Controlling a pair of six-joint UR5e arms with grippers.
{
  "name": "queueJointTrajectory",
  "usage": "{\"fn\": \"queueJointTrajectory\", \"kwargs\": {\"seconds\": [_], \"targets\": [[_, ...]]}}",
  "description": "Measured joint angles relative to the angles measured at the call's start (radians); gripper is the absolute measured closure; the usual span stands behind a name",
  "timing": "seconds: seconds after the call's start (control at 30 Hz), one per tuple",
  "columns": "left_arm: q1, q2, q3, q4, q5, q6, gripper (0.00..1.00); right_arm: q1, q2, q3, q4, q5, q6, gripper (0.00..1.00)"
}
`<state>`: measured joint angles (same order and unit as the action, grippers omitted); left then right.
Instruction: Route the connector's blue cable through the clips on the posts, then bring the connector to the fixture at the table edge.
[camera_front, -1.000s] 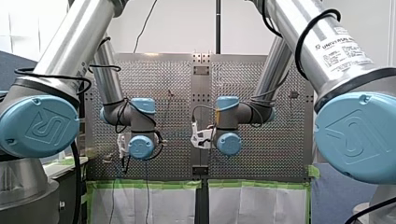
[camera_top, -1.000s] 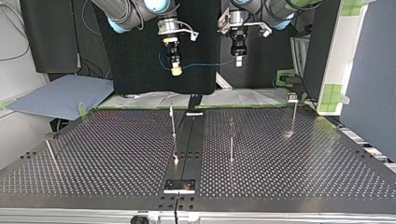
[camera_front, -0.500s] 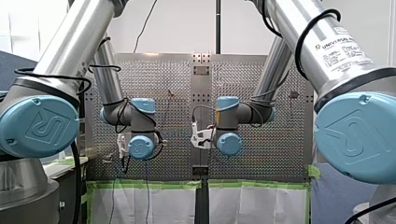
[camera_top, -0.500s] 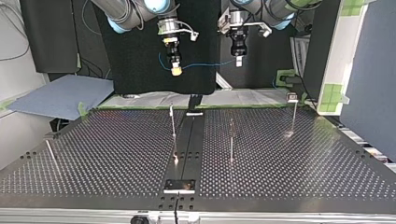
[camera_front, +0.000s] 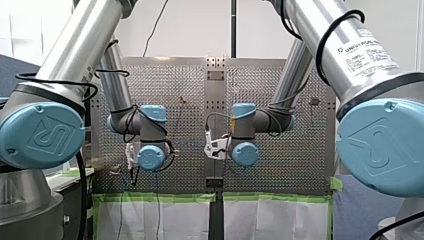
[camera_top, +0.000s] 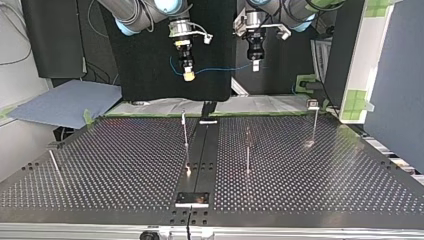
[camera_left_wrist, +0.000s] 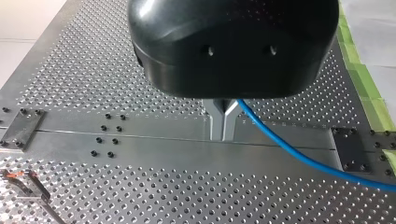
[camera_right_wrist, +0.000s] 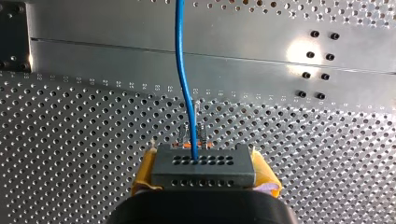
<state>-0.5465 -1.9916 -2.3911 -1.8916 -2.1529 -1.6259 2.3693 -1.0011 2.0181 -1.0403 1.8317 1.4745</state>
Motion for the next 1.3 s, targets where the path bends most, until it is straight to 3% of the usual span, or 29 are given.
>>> {"fn": "queueJointTrajectory", "kwargs": {"seconds": [1.0,1.3], "targets": [[0.0,0.0,0.001,0.001,0.0,0.0,1.0,0.0,0.0,0.001,0.0,0.0,0.0,1.0],[0.012,-0.026,0.003,-0.027,0.009,0.0,1.0,0.0,0.0,0.0,0.0,0.0,0.0,1.0]]}}
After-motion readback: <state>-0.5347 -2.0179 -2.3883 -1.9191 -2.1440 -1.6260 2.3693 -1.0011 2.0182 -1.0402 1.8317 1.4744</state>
